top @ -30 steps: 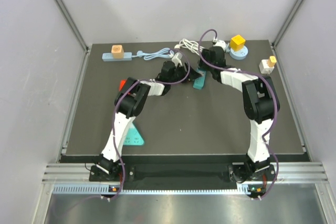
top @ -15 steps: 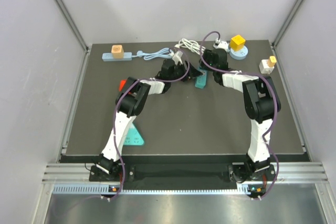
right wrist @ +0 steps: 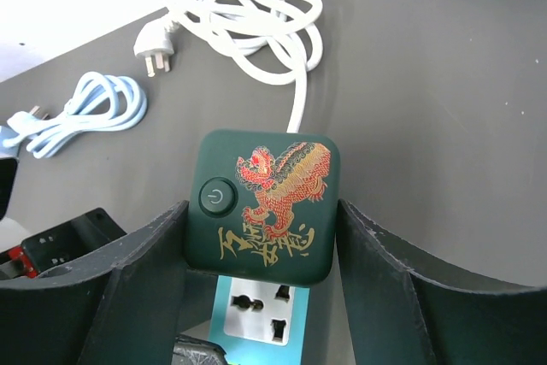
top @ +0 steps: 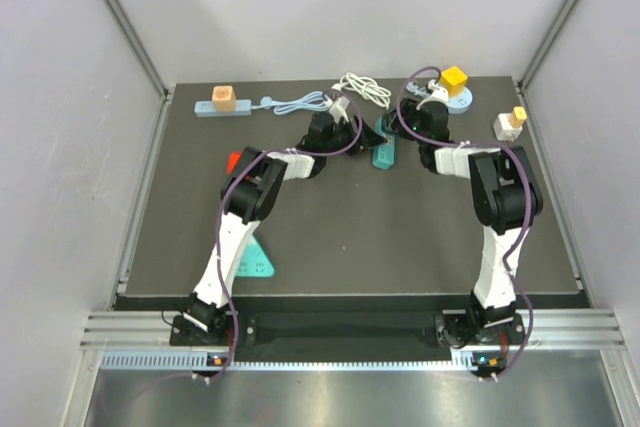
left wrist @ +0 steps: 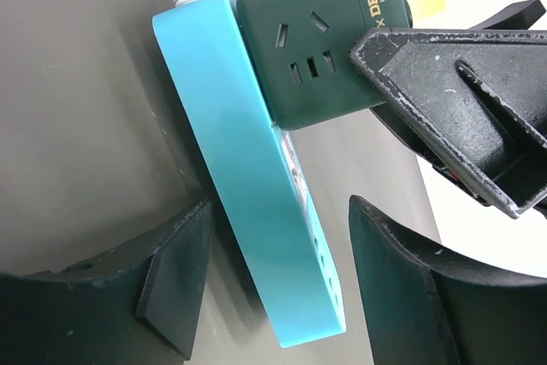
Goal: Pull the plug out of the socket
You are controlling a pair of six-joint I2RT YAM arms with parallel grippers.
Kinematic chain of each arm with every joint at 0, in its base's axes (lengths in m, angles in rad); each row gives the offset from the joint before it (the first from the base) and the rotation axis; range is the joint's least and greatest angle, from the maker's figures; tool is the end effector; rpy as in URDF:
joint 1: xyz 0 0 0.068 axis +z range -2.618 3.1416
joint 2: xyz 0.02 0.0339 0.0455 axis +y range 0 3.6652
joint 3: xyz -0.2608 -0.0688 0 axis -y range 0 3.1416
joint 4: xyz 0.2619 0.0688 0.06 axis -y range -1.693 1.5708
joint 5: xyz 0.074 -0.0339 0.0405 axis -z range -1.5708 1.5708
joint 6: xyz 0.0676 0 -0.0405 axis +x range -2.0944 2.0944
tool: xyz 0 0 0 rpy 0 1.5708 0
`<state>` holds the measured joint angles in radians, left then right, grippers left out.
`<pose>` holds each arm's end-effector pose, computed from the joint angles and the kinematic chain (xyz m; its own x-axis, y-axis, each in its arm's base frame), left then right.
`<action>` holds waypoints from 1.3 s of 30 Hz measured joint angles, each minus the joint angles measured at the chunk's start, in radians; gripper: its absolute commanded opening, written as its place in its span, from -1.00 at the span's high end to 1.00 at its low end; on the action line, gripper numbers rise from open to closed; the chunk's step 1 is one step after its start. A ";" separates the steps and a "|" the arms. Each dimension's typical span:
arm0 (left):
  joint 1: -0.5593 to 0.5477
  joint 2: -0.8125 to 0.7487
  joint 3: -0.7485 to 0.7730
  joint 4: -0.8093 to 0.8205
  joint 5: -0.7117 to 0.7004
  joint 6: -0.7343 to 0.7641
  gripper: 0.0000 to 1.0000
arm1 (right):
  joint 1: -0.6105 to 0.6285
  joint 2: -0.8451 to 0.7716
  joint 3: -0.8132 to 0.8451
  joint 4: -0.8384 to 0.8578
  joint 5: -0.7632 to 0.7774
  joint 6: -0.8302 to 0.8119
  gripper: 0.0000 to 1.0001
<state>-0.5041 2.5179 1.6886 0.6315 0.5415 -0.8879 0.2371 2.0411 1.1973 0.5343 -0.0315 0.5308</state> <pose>0.4929 -0.3117 0.0873 -0.7730 -0.3328 -0.5402 0.4070 0.3931 -0.8245 0.4777 0.1176 0.1471 -0.3889 0.4266 -0.8166 -0.0777 0.8680 0.4904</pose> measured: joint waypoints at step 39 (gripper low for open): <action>-0.039 -0.008 0.074 -0.198 -0.167 -0.025 1.00 | 0.043 -0.001 0.035 -0.171 0.044 -0.015 -0.56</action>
<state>-0.5430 2.5103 1.7630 0.4339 0.3748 -0.9131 0.2798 2.0399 1.2327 0.3634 0.0128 0.5156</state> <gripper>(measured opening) 0.430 0.785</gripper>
